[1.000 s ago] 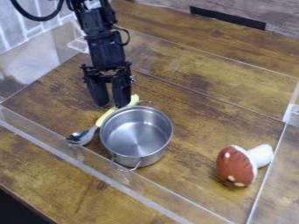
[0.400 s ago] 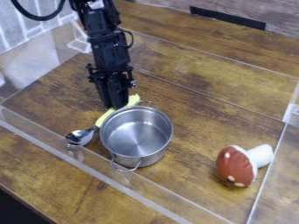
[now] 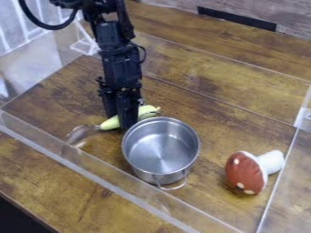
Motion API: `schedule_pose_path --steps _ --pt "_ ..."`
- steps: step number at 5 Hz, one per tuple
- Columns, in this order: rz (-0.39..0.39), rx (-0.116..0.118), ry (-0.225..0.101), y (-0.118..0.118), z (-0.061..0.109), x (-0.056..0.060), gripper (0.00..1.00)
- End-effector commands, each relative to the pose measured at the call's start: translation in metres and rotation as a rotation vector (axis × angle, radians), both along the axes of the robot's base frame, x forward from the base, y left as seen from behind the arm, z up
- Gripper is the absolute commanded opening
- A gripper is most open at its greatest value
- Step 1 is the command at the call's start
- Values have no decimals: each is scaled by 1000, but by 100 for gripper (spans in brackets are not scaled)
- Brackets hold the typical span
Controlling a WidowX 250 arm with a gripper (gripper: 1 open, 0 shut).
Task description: Move the green spoon to the right
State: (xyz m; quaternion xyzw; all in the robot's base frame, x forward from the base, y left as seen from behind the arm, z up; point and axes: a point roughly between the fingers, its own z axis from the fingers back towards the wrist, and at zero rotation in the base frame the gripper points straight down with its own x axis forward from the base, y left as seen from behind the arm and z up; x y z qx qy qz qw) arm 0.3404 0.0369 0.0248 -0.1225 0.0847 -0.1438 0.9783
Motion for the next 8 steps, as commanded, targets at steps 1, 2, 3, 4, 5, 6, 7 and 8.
schedule_pose_path --steps 1,2,3,4,5,6,7,8 --pt "12 15 -10 10 8 -5 0" --pt "15 15 -12 10 11 -6 0" --pt "38 15 -14 24 13 -4 0" --pt "61 15 -17 38 16 -1 0" --pt "42 14 -24 46 18 -5 0" --pt "75 19 -30 41 42 -6 0" --pt "108 23 -38 35 66 -7 0" --pt "188 30 -70 29 97 1 0"
